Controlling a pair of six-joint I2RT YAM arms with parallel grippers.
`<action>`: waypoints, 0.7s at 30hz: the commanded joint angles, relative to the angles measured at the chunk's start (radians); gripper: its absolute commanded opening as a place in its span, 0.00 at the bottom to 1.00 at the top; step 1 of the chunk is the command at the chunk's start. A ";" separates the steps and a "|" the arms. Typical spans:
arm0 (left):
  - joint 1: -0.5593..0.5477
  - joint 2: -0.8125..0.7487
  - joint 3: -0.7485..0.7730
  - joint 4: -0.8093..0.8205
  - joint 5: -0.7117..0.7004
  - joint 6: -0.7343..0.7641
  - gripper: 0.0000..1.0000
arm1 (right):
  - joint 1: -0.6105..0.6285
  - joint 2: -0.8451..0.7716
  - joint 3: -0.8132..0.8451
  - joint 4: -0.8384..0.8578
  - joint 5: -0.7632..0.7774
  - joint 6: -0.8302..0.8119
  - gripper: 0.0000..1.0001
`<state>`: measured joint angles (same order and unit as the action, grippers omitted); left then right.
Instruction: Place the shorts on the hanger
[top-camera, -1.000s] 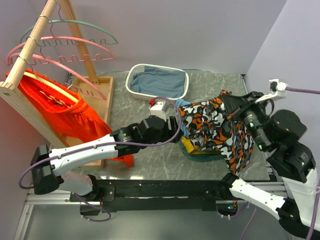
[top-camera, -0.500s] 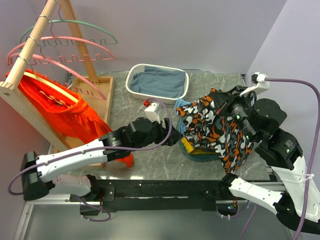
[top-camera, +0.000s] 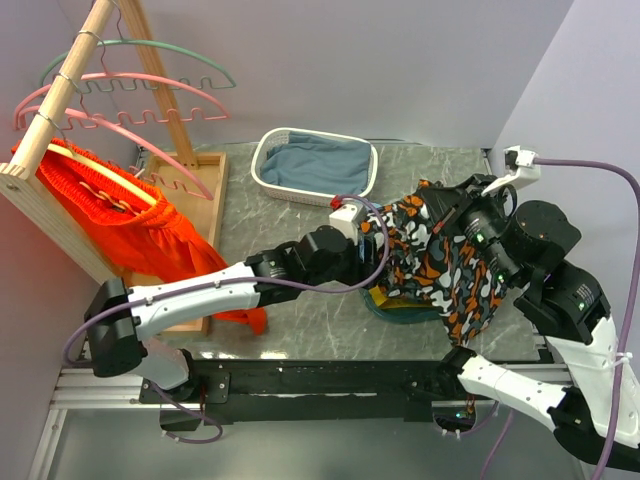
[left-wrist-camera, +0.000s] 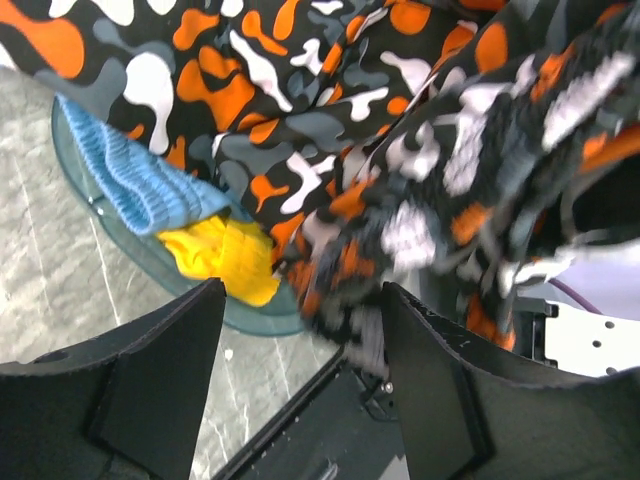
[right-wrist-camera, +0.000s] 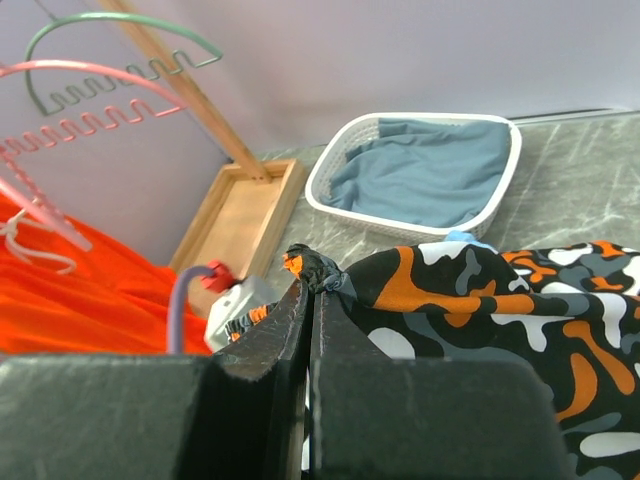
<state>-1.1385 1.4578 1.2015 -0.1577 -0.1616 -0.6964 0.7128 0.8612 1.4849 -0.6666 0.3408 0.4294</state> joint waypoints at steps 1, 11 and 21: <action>-0.003 0.021 0.055 0.104 0.023 0.057 0.70 | -0.003 0.004 0.034 0.061 -0.057 -0.001 0.00; 0.000 0.002 0.129 -0.020 -0.242 0.022 0.02 | -0.003 0.024 0.097 0.047 -0.100 -0.030 0.00; 0.011 -0.301 0.407 -0.388 -0.591 0.067 0.01 | -0.004 -0.073 -0.041 0.133 -0.226 -0.092 0.00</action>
<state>-1.1328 1.2648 1.4368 -0.4412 -0.5781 -0.6689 0.7128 0.8528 1.5120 -0.6228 0.1722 0.3737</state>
